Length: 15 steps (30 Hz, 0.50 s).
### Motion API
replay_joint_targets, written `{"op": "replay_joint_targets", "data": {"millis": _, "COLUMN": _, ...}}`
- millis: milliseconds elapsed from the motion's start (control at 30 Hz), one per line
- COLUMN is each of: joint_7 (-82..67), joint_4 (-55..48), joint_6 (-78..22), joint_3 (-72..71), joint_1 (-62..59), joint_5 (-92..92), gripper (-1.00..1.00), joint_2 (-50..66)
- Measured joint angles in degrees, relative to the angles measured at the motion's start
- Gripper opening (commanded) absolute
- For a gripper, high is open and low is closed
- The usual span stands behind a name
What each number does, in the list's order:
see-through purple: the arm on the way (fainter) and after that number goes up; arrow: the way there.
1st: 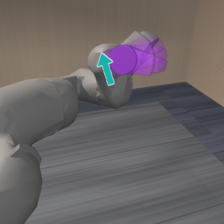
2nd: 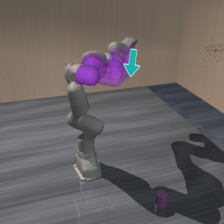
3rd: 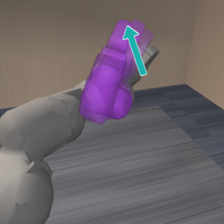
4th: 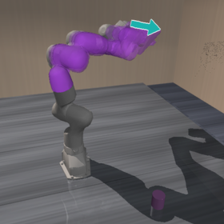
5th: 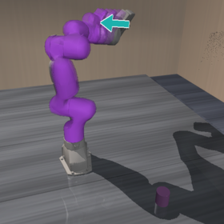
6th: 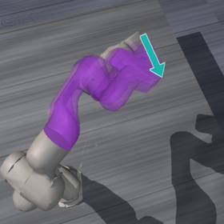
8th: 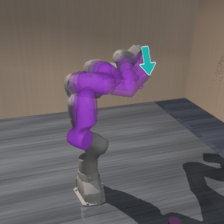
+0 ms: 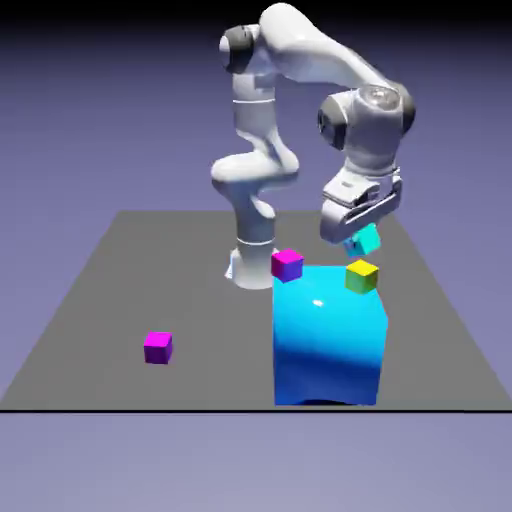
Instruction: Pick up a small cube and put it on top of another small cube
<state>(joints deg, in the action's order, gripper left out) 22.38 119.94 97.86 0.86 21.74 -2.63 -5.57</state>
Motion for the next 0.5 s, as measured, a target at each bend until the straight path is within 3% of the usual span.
{"op": "replay_joint_targets", "data": {"millis": 200, "joint_7": -2.5, "joint_4": 2.7, "joint_6": -13.0, "joint_3": -6.0, "joint_1": -7.1, "joint_5": -10.8, "gripper": -1.00, "joint_2": -3.1}}
{"op": "replay_joint_targets", "data": {"millis": 400, "joint_7": -1.6, "joint_4": 13.1, "joint_6": -3.4, "joint_3": -5.0, "joint_1": -7.8, "joint_5": -11.7, "gripper": -1.00, "joint_2": -4.0}}
{"op": "replay_joint_targets", "data": {"millis": 433, "joint_7": -1.6, "joint_4": 13.1, "joint_6": -3.4, "joint_3": -5.0, "joint_1": -7.8, "joint_5": -11.7, "gripper": 1.00, "joint_2": -4.0}}
{"op": "replay_joint_targets", "data": {"millis": 500, "joint_7": -1.6, "joint_4": 13.1, "joint_6": -3.4, "joint_3": -5.0, "joint_1": -7.8, "joint_5": -11.8, "gripper": 1.00, "joint_2": -4.0}}
